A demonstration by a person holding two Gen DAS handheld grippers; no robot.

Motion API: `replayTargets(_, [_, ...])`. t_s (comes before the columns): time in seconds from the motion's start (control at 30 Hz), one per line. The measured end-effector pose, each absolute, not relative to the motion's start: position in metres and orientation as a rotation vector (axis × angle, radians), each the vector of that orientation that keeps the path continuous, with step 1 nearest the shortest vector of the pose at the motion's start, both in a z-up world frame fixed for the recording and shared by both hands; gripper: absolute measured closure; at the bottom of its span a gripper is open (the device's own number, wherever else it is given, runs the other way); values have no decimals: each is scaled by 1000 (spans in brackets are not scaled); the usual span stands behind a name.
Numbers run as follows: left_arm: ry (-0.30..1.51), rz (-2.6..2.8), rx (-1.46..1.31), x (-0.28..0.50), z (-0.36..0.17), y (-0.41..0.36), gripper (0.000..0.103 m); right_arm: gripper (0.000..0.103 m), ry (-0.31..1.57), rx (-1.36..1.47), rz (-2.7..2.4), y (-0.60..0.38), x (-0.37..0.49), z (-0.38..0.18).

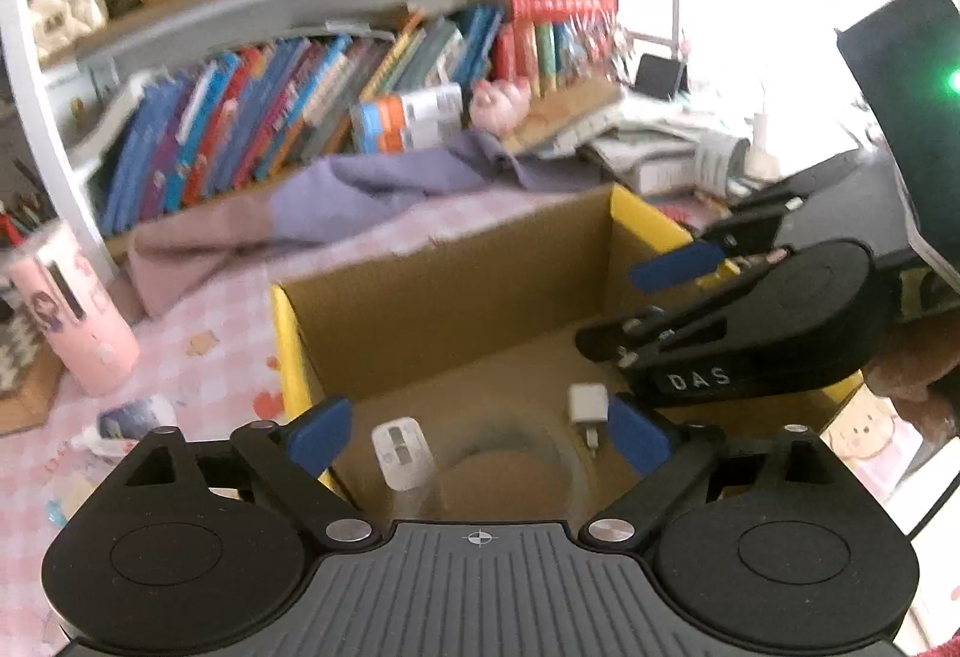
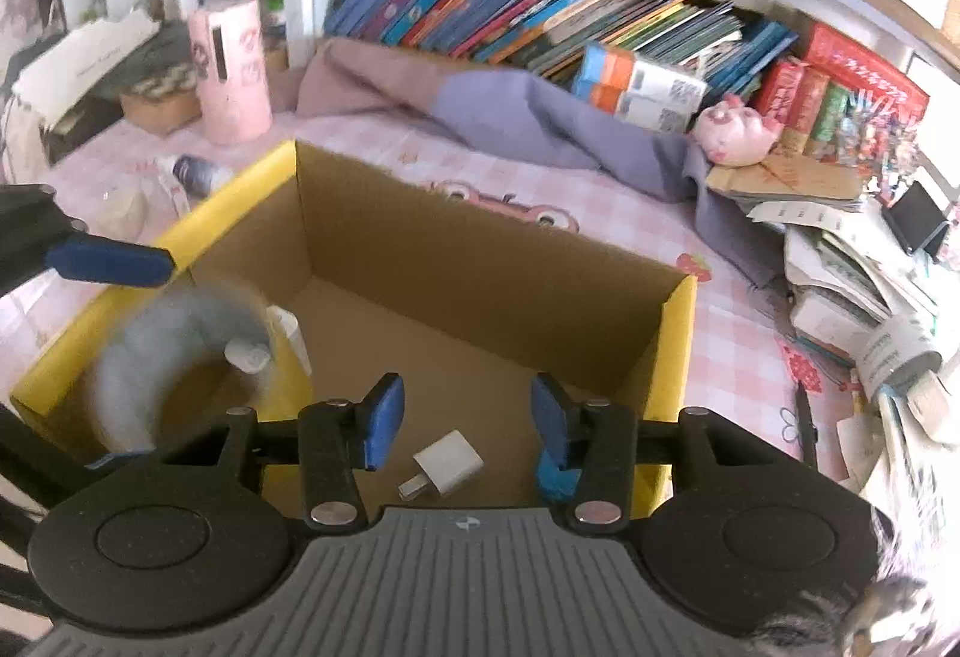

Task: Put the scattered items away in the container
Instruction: 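Open the left tool to drop the yellow tape roll into the box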

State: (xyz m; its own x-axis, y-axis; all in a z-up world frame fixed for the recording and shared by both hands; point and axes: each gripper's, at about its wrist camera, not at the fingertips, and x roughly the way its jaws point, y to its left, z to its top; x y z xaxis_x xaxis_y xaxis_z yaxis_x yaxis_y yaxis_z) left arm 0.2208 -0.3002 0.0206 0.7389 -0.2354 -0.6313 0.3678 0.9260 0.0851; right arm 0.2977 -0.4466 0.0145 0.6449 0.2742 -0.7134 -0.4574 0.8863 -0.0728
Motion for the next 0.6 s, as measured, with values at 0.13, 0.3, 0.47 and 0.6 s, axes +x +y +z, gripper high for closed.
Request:
replayTargets(0.13, [620,-320,180,214,33,-294,8,55,733,-212,394,-453,287,23])
replayTargets(0.3, [587,-296,135,205,44,-287,8,55,704,-178,369,-458,272,31])
replayTargets(0.47, [563,-269,104,193,48,-279,8,54,686,-159,349,-460,258,37])
replayTargets(0.6, [542,-265,126,181,49,-276,7,54,672,-165,338,-457,247,40])
